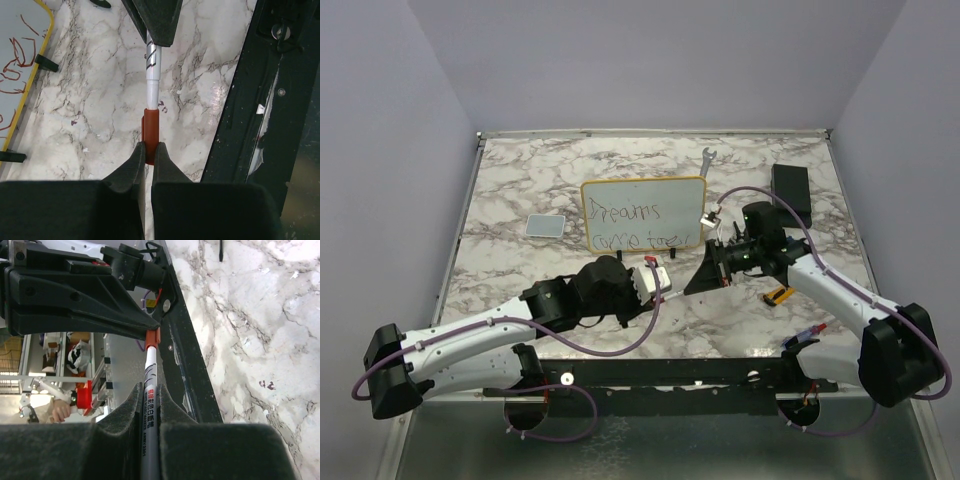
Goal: Write a sentence on the whiteboard
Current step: Close the whiteboard marker at the center of the board.
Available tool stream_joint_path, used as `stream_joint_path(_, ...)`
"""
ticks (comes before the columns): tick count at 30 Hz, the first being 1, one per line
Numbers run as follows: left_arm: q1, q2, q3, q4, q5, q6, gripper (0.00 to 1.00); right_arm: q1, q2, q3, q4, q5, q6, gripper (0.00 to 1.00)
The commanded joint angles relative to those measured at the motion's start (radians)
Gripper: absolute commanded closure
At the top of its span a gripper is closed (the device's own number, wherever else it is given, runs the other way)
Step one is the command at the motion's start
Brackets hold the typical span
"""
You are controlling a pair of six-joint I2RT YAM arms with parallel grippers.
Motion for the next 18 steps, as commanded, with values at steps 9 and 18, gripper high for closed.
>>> stream_joint_path(9,-0.003,-0.028,0.000,0.077,0.072,0.000,1.00,0.044,0.006,-0.012,0.143,-0.090,0.096,0.99)
stream_joint_path(18,-0.003,-0.019,0.010,0.120,0.046,-0.027,1.00,0.113,0.036,-0.006,0.137,-0.027,0.086,0.99)
